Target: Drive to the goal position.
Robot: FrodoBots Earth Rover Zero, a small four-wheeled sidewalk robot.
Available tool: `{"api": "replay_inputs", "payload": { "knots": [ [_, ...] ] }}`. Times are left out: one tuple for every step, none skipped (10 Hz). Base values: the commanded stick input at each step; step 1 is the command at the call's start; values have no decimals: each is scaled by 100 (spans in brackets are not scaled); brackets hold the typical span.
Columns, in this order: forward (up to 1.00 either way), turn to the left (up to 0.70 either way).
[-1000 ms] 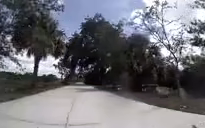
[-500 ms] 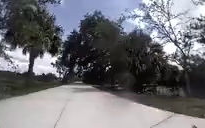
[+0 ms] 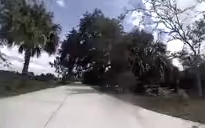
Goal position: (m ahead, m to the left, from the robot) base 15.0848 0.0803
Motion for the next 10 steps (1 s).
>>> {"api": "replay_inputs", "payload": {
  "knots": [
    [85, 0],
    [85, 0],
    [85, 18],
    [85, 34],
    [85, 34],
    [85, 34],
    [85, 31],
    [85, 2],
    [85, 0],
    [85, 0]
  ]
}}
